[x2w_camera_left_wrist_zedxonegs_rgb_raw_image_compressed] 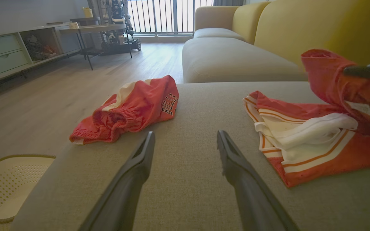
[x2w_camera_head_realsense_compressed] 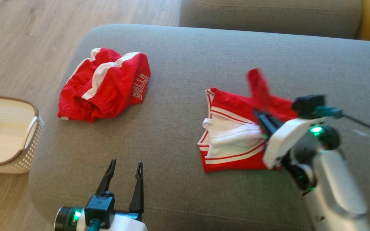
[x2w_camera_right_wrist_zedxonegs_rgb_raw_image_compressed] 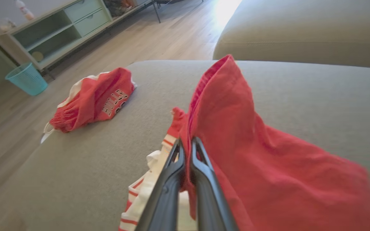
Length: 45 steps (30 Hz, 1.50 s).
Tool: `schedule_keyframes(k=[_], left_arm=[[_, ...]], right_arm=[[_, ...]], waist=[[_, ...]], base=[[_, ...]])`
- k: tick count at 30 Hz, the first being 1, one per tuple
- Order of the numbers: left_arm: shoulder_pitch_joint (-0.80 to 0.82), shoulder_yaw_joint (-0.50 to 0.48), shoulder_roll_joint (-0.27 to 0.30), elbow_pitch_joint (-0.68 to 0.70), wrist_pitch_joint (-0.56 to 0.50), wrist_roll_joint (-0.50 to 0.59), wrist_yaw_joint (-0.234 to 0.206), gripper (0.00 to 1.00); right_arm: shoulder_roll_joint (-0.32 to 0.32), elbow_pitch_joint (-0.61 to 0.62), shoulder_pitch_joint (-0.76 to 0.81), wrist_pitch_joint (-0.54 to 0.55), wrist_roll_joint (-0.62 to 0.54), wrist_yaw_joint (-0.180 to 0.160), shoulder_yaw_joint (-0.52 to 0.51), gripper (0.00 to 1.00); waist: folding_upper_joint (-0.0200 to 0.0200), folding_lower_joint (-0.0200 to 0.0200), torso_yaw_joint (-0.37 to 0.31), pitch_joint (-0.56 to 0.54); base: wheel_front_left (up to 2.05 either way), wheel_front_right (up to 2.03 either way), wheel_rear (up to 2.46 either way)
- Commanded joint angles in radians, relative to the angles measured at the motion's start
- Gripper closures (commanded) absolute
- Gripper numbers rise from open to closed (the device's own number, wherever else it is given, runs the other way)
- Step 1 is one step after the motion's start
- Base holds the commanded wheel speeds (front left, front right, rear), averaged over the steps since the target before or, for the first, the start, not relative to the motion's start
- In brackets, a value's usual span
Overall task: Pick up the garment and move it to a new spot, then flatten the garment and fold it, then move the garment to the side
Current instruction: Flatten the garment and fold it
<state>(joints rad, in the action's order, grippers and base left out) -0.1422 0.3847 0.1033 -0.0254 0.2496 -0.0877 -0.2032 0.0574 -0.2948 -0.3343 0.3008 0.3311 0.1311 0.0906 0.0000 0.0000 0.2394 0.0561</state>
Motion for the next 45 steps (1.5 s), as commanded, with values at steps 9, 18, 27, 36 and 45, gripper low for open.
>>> schedule_keyframes(k=[9,18,27,36,45], left_arm=[[0.045,-0.020,-0.021,0.011,0.012,0.015,0.016,0.00],[0.036,-0.030,-0.031,0.017,0.012,0.017,0.006,0.00],[0.019,-0.063,-0.034,0.044,0.012,0.016,-0.010,0.00],[-0.010,-0.111,-0.029,0.080,0.012,0.010,-0.011,0.00],[-0.024,-0.147,-0.027,0.101,0.012,0.008,0.008,0.00]], right_arm=[[-0.007,-0.145,-0.077,-0.116,0.126,0.000,0.191,1.00],[-0.007,-0.238,-0.144,-0.348,0.315,0.000,0.221,0.00],[-0.007,-0.244,-0.113,-0.493,0.134,0.000,0.079,0.00],[-0.007,-0.081,0.102,-0.561,-0.126,0.000,-0.035,0.00],[-0.007,0.139,0.301,-0.562,-0.200,0.000,-0.108,0.00]], waist=[[0.0000,0.0000,0.048,0.010],[0.0000,0.0000,0.035,-0.007],[0.0000,0.0000,-0.036,-0.033],[0.0000,0.0000,-0.128,-0.082],[0.0000,0.0000,-0.167,-0.111]], base=[[0.00,0.00,0.00],[0.00,0.00,0.00],[0.00,0.00,0.00],[0.00,0.00,0.00],[0.00,0.00,0.00]])
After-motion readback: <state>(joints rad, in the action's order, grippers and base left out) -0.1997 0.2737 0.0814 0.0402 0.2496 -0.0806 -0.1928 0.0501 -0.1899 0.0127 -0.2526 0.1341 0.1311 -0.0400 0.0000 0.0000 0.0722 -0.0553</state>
